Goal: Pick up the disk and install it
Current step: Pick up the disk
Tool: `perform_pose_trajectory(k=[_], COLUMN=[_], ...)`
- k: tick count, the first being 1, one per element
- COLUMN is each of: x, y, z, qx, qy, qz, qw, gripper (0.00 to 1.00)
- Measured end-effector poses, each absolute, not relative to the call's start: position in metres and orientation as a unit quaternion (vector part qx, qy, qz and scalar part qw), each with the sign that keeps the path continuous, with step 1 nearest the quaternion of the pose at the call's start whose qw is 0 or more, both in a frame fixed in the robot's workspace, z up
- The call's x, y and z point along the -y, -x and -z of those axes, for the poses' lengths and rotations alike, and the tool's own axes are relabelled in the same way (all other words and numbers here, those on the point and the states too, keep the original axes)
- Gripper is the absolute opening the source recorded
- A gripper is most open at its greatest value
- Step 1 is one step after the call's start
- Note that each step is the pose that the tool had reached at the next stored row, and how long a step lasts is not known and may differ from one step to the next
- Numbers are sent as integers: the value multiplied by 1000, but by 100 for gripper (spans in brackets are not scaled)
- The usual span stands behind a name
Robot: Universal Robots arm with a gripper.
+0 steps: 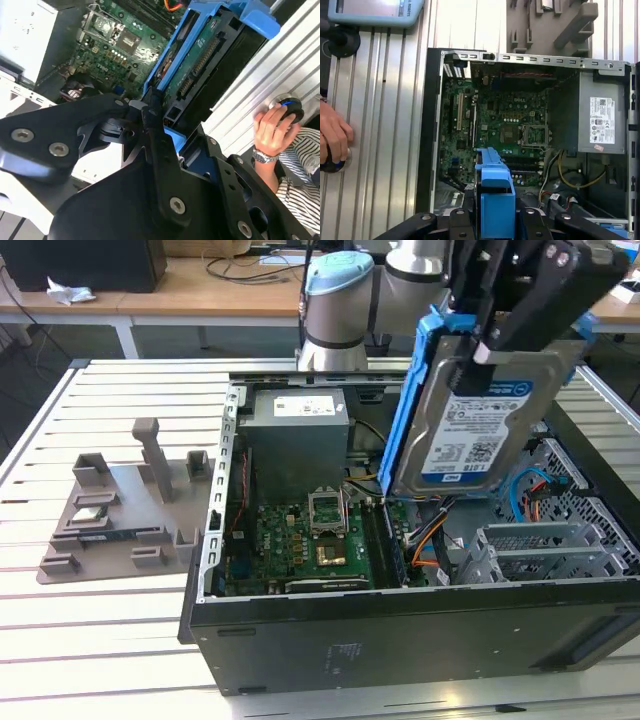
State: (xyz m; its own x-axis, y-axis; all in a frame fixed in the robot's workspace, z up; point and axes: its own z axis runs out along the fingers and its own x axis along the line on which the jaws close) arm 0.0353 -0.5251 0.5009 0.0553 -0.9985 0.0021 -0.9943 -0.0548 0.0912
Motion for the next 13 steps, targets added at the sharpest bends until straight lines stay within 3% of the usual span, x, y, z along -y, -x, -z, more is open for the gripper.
perform_pose_trajectory(k=[4, 13], x=[554, 556], y=[-75, -143], z=[-497, -485], qx=[687, 688], qy=[-725, -724], qz=[33, 37], qw=[36, 38], gripper=[37, 37])
